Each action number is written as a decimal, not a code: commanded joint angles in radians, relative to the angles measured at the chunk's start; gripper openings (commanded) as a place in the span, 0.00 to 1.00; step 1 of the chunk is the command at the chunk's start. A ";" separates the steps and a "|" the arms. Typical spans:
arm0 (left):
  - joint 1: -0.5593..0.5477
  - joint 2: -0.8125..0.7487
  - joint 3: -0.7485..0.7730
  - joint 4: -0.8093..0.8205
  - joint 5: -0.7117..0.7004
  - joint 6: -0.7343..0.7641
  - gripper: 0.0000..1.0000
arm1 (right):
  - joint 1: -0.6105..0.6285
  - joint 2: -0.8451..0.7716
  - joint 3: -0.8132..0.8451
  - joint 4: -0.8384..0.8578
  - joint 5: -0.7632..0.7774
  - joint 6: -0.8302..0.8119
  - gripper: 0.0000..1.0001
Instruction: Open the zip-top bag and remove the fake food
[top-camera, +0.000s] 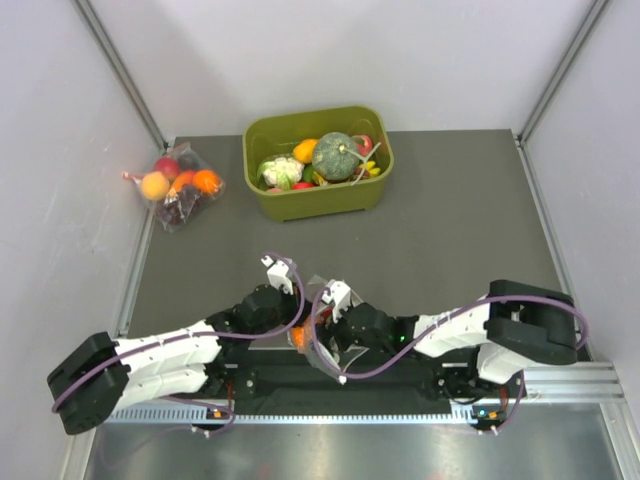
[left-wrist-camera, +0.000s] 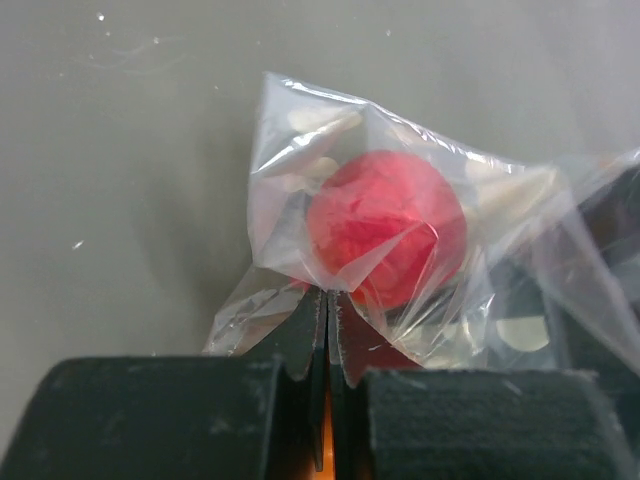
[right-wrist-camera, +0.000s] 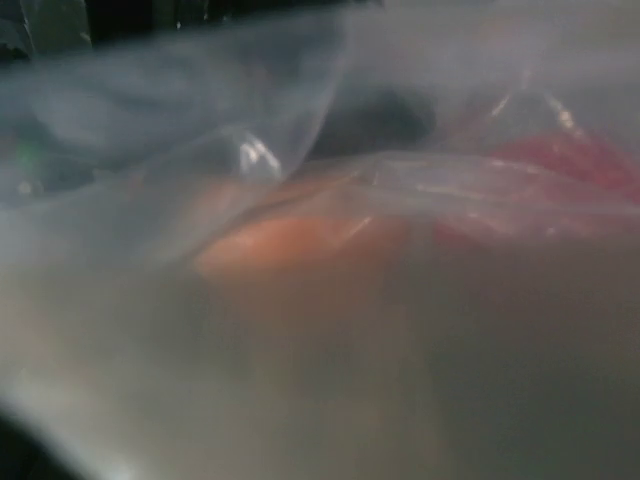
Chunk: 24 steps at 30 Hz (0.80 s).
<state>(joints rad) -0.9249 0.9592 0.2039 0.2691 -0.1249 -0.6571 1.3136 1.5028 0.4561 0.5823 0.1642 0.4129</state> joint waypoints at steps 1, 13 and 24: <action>-0.005 0.003 0.019 0.048 -0.027 -0.009 0.00 | 0.039 0.043 0.053 0.060 0.057 0.004 0.84; -0.012 0.010 0.011 0.067 -0.002 -0.015 0.00 | 0.068 0.146 0.049 0.303 0.081 -0.017 0.83; -0.023 -0.017 0.035 0.009 -0.031 0.022 0.00 | 0.088 0.044 0.010 0.213 0.164 -0.028 0.36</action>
<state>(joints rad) -0.9382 0.9642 0.2050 0.2821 -0.1482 -0.6548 1.3781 1.6432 0.4686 0.7902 0.2687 0.4011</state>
